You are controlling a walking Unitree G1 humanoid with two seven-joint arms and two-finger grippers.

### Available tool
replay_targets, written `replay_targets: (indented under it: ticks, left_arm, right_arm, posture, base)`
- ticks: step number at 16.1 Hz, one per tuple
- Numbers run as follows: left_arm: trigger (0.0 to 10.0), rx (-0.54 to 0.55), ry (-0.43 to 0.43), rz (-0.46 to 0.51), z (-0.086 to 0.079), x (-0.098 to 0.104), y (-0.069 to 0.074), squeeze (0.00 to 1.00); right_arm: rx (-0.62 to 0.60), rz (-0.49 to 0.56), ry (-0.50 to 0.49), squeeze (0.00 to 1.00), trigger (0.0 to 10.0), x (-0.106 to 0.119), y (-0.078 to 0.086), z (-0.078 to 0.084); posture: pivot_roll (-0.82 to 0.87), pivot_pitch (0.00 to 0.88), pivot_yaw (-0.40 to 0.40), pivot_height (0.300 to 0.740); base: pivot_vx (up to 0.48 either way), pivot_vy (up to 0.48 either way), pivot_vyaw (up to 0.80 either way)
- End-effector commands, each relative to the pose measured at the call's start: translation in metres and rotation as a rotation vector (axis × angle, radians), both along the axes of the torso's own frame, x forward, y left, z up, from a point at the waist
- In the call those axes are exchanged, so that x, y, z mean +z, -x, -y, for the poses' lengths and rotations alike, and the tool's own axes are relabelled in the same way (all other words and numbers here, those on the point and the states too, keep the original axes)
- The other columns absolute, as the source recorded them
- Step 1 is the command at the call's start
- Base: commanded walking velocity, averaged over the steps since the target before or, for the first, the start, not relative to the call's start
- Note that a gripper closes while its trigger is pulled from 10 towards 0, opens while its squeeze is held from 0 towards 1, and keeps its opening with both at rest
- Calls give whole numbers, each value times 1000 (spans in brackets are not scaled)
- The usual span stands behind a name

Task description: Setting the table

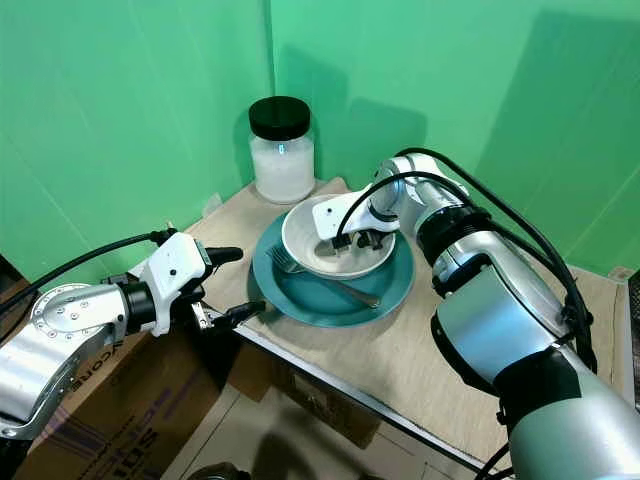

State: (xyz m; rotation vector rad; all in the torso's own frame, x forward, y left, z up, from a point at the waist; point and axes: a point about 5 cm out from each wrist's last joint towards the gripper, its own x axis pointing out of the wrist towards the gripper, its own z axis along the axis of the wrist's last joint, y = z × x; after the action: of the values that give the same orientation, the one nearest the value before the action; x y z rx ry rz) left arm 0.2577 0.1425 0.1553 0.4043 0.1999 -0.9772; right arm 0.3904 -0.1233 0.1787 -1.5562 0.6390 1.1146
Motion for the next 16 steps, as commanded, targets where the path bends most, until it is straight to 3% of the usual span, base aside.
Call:
replay_targets:
  ticks: [1, 16]
  left_arm:
    - [10000, -6, -17, -2, -1, -2, 1, 0]
    - [10000, -22, -28, -11, 0, -4, 3, 0]
  right_arm:
    - [11, -16, 33, 0, 0, -1, 1, 1]
    - [33, -39, 70, 0, 0, 0, 2, -1]
  posture:
    - [79, 0, -3, 740]
    - [84, 0, -14, 740]
  base:
    - [0, 0, 0]
    - [0, 0, 0]
